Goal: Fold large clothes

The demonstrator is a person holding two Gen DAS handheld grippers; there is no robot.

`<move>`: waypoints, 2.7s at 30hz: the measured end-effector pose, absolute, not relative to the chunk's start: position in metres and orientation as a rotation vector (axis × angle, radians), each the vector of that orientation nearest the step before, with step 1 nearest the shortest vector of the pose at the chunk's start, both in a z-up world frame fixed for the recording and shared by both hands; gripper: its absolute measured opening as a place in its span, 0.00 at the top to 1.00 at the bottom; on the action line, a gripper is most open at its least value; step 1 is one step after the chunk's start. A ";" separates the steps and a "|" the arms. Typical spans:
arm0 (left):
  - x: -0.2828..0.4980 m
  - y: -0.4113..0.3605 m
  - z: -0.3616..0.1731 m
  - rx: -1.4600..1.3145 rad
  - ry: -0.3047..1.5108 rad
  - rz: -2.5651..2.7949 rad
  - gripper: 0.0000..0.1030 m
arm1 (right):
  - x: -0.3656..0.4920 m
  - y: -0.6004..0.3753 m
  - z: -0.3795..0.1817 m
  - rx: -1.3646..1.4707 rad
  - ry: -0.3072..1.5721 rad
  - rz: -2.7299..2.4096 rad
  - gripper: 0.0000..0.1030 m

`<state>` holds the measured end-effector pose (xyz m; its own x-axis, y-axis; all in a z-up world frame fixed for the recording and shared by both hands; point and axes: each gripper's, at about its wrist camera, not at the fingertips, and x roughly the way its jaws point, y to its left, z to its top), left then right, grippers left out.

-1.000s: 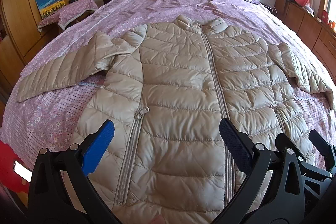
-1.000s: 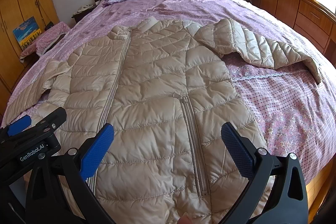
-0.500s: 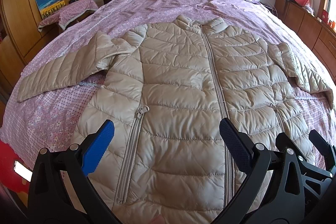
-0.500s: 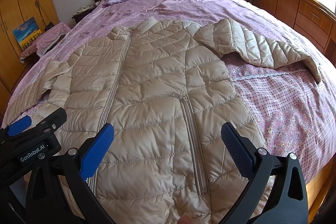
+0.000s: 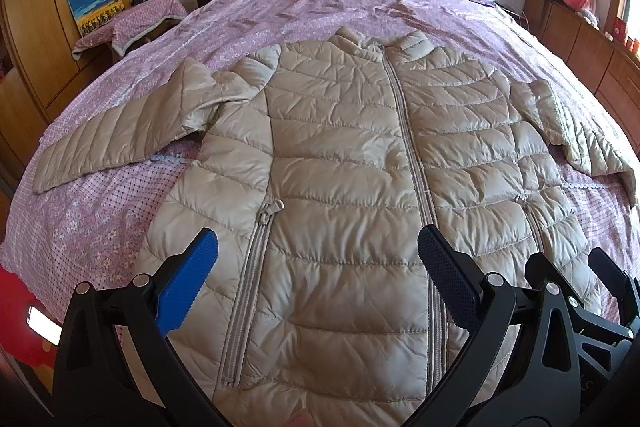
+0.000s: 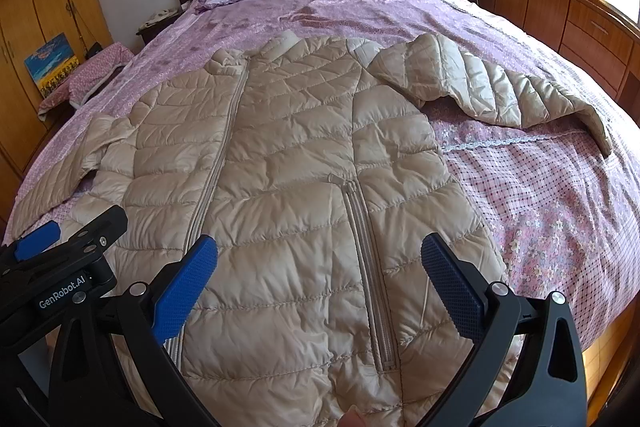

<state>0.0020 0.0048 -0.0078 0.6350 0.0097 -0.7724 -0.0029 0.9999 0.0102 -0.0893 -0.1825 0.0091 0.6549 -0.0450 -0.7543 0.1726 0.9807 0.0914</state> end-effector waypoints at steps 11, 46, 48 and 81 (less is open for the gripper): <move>0.002 0.007 -0.008 0.010 0.884 0.007 0.03 | -0.090 -0.182 0.007 0.160 0.849 -0.124 0.05; 0.030 -0.049 0.004 0.075 0.917 -0.086 0.03 | -0.076 -0.306 0.032 0.185 0.768 -0.341 0.05; 0.032 -0.053 0.002 0.083 0.924 -0.084 0.03 | -0.074 -0.327 0.032 0.198 0.771 -0.374 0.05; 0.046 -0.078 -0.042 0.190 1.054 -0.092 0.03 | -0.020 -0.519 0.006 0.575 0.707 -0.478 0.88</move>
<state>0.0458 -0.0776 -0.0418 0.4920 0.0156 -0.8704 0.1658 0.9799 0.1113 -0.0201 -0.5186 0.0056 0.6669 -0.2124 -0.7143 0.5843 0.7439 0.3243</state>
